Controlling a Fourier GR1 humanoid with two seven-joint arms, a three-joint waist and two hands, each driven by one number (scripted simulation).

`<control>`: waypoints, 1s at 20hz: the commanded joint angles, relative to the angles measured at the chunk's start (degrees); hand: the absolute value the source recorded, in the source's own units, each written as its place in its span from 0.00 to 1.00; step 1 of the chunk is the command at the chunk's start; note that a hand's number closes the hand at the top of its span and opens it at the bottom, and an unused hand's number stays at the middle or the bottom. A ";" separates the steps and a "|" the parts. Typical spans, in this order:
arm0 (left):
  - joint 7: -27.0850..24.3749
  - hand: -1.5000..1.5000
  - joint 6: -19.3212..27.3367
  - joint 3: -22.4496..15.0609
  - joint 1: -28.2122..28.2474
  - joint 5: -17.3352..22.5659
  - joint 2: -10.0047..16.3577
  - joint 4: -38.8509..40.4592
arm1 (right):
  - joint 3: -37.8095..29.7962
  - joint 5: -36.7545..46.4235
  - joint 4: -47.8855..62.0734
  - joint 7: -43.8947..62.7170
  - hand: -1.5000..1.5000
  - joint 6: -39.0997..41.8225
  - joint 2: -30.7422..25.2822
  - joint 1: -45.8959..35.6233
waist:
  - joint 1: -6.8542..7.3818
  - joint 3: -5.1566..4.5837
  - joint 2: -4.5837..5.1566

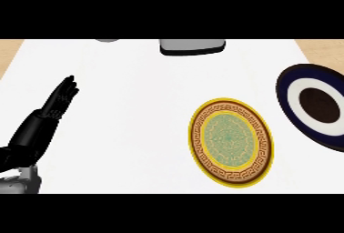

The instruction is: Pick the lemon from the plate and place it in the plate

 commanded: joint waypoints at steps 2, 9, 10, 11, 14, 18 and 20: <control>-2.99 0.50 -1.50 -1.11 -0.34 -1.38 -0.21 1.55 | -10.88 -6.72 8.35 -5.37 1.00 7.63 0.81 1.38 | 3.62 -0.03 0.68; 2.48 0.50 -3.33 -1.11 -3.85 0.26 -0.91 -0.45 | -4.60 -4.67 16.31 2.40 1.00 9.40 1.77 -14.37 | 5.17 -0.01 0.86; 3.39 0.50 -1.29 -2.65 -6.16 -1.26 -3.01 1.05 | -2.81 -5.40 21.91 0.14 1.00 10.58 1.15 -17.24 | 5.31 0.03 0.95; -1.82 0.50 -1.72 -2.32 -5.89 -2.41 -2.83 4.31 | -1.01 -4.24 25.25 0.29 1.00 9.13 1.00 -21.31 | 5.57 0.03 1.06; -1.65 0.50 -3.08 -1.80 -4.70 -1.91 -2.30 3.64 | -0.15 -0.93 35.03 -1.72 1.00 8.06 0.19 -28.79 | 5.70 0.04 1.01; -4.25 0.50 -3.00 -2.03 -4.13 -3.16 -2.97 5.27 | 4.80 4.37 46.02 -2.58 1.00 5.20 -0.70 -40.79 | 6.33 0.06 1.19; 2.23 0.50 -3.55 -1.92 -2.75 -1.24 -2.66 -1.36 | 8.38 9.73 45.04 -0.85 1.00 -0.62 4.04 -41.37 | 6.19 0.05 0.96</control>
